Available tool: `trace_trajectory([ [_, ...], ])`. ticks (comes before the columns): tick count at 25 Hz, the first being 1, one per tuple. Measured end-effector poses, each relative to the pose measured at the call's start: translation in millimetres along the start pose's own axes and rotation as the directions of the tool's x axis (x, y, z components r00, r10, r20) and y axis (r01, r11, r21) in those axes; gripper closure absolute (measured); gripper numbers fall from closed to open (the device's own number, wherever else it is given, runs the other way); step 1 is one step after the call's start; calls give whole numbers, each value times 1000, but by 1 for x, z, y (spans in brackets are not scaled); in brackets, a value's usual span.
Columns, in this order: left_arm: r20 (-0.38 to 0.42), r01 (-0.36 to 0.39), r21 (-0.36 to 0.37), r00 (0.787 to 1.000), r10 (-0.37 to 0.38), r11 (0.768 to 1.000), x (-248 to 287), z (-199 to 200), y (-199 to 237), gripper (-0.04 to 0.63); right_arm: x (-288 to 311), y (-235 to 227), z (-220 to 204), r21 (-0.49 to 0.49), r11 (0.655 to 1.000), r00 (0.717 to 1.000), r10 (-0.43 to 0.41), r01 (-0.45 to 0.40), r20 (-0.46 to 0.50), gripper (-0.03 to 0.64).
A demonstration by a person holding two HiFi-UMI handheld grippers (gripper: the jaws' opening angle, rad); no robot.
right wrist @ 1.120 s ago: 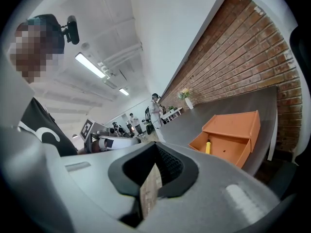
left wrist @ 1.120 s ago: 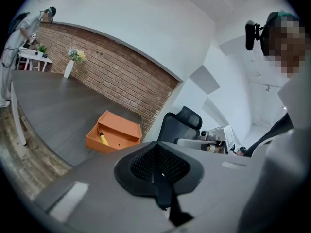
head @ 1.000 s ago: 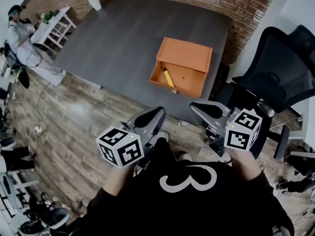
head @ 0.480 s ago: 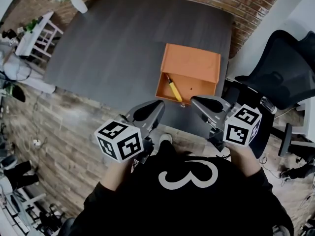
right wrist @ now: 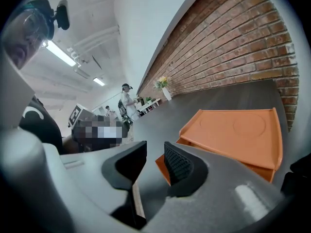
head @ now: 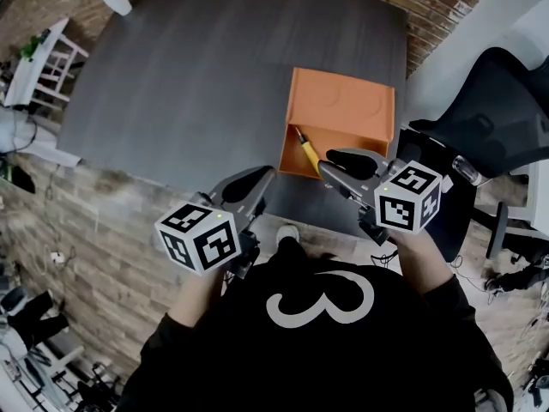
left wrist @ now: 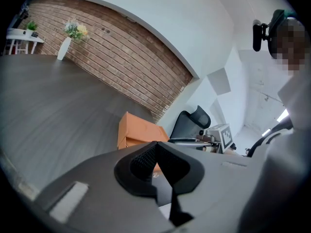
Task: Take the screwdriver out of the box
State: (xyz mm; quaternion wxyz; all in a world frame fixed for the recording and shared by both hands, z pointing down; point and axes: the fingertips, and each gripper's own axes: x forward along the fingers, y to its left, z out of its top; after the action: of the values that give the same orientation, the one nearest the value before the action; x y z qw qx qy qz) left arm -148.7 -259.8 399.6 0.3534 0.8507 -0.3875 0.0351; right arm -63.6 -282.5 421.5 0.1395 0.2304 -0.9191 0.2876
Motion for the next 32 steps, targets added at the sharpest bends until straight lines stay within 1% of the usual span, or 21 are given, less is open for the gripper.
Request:
trace_trajectory([
  [2, 9, -1, -5, 1000, 1, 1000, -2, 3, 8, 584, 11, -5, -7, -29, 999, 999, -21, 19, -47, 495],
  [4, 15, -3, -1, 1000, 3, 1000, -4, 7, 15, 584, 22, -11, -18, -56, 998, 993, -38, 32, -114, 449],
  [5, 14, -5, 3, 1000, 5, 1000, -5, 8, 19, 584, 27, -15, -23, -67, 997, 988, -51, 41, -149, 438],
  [8, 8, -12, 7, 1000, 12, 1000, -8, 12, 31, 584, 39, -28, -38, -82, 994, 969, -93, 76, -228, 437],
  [11, 2, -11, 2, 1000, 11, 1000, -8, 13, 41, 584, 45, -39, -48, -76, 991, 952, -124, 107, -280, 437],
  [13, -9, -12, 0, 1000, 12, 1000, -6, 11, 46, 584, 50, -48, -54, -97, 987, 935, -153, 129, -319, 437],
  [16, -21, -16, -2, 1000, 16, 1000, -5, 8, 53, 584, 58, -59, -64, -144, 978, 902, -195, 150, -386, 437],
  [20, -6, -11, -12, 1000, 11, 1000, -8, 9, 61, 584, 68, -74, -77, -177, 966, 853, -249, 186, -460, 437],
  [22, 5, -5, -13, 1000, 5, 1000, -8, 11, 64, 584, 71, -80, -83, -188, 960, 830, -273, 206, -487, 437],
  [24, 13, -1, -19, 1000, 1, 1000, -8, 13, 67, 584, 72, -84, -88, -198, 956, 813, -290, 218, -505, 453],
  [29, 27, -10, -41, 1000, 11, 999, -9, 13, 75, 584, 72, -89, -93, -252, 941, 786, -328, 225, -523, 475],
  [31, 19, -18, -46, 1000, 19, 999, -10, 11, 75, 584, 70, -91, -94, -285, 929, 773, -358, 238, -524, 508],
  [32, 18, -20, -47, 1000, 21, 999, -11, 11, 76, 584, 70, -91, -95, -290, 925, 769, -367, 245, -523, 509],
])
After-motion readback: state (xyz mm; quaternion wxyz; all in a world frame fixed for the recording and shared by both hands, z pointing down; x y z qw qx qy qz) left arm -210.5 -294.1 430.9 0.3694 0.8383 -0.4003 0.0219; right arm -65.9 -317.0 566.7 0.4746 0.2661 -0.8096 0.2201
